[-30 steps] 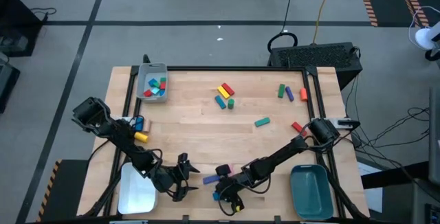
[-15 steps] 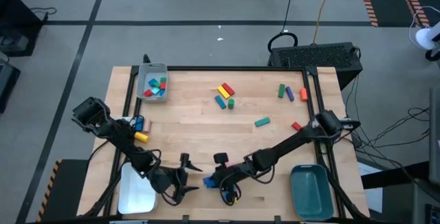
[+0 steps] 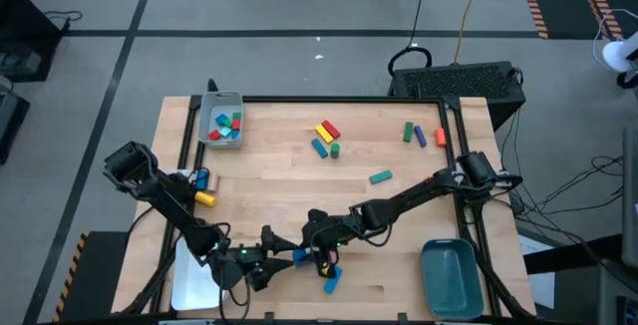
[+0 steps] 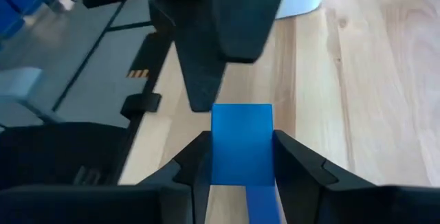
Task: Sort blocks by size
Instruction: Put the blue half-circle block into the gray bin
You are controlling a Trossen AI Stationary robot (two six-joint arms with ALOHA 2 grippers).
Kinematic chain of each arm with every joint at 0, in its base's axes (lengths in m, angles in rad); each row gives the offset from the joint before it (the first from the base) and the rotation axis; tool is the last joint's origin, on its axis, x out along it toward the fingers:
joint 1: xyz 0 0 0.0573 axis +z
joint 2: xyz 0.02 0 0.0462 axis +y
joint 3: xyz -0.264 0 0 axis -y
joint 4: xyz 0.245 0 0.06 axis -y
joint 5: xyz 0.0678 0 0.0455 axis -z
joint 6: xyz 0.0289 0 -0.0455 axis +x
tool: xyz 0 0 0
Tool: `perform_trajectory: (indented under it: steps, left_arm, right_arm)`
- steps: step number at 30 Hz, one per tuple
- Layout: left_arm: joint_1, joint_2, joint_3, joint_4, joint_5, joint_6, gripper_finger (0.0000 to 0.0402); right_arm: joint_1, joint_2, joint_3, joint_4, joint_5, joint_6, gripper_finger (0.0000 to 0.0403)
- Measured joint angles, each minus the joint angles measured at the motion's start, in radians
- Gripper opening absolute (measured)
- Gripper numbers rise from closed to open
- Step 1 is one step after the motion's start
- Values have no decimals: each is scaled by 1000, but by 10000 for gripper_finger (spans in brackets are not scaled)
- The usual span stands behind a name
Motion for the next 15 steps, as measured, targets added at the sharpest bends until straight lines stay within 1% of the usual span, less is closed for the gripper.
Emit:
perform_trajectory:
  steps: [2,5,7,9,12,15]
  left_arm:
    - [5,0,2,-1,-1,22,313]
    - [7,0,2,-2,4,41,313]
    - [6,0,2,-28,-13,48,313]
    - [6,0,1,-54,-19,48,313]
    - [3,0,1,-66,-30,49,313]
    - [3,0,1,-50,-65,59,311]
  right_arm:
    - [-7,0,0,23,-24,17,119]
    - [-11,0,0,79,-28,35,119]
    - [-16,0,1,130,-61,54,118]
    - [-16,-2,2,149,-78,72,118]
    - [-21,-1,2,177,-134,75,118]
    - [-25,-1,2,189,-138,84,118]
